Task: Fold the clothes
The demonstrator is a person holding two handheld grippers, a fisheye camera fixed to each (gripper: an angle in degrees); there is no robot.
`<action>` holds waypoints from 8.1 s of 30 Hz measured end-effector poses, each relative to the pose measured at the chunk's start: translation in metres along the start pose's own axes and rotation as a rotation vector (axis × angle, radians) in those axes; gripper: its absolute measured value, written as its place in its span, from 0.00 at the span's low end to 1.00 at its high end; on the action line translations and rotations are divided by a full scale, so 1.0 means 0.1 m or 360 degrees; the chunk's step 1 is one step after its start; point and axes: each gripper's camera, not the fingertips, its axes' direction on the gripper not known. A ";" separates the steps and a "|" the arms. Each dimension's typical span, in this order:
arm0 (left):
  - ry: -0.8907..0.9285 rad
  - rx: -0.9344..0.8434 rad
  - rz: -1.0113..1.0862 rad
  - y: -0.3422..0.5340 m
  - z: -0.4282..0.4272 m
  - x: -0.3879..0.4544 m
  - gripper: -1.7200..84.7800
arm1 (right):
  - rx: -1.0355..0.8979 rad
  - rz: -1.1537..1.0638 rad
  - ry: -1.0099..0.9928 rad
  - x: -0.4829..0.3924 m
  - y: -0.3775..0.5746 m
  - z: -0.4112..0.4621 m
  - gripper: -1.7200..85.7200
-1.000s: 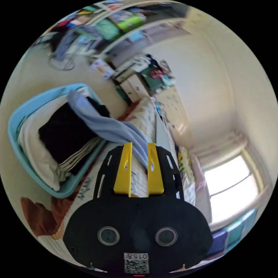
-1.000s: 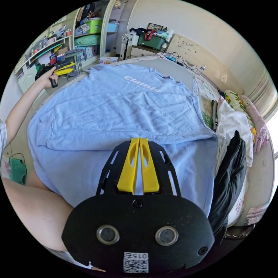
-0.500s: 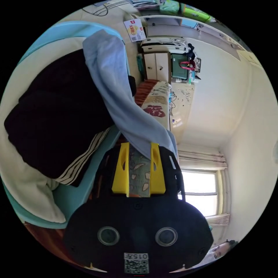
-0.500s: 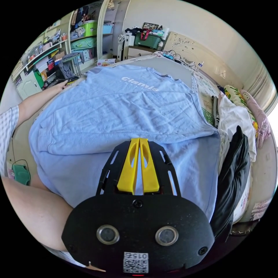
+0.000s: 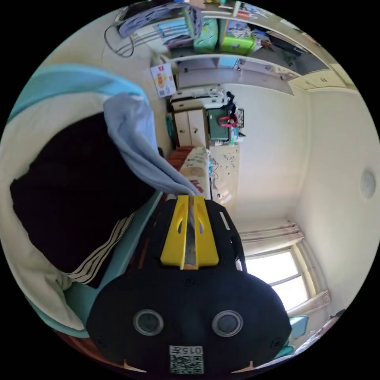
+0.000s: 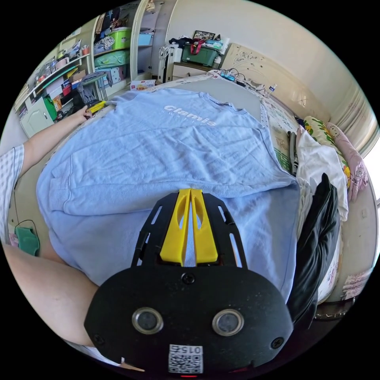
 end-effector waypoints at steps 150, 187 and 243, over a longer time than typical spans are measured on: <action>0.0017 -0.0783 0.0755 1.81 0.74 1.47 0.02 | -0.0027 -0.0041 -0.0646 1.83 -4.65 2.32 0.06; 0.0016 -0.0834 0.0670 1.68 0.89 1.22 0.02 | -0.0606 0.0093 -0.0379 2.16 -0.18 1.84 0.02; 0.0188 -0.1874 0.2764 6.83 0.28 1.80 0.06 | -0.0138 0.0194 -0.0794 1.42 1.18 2.04 0.06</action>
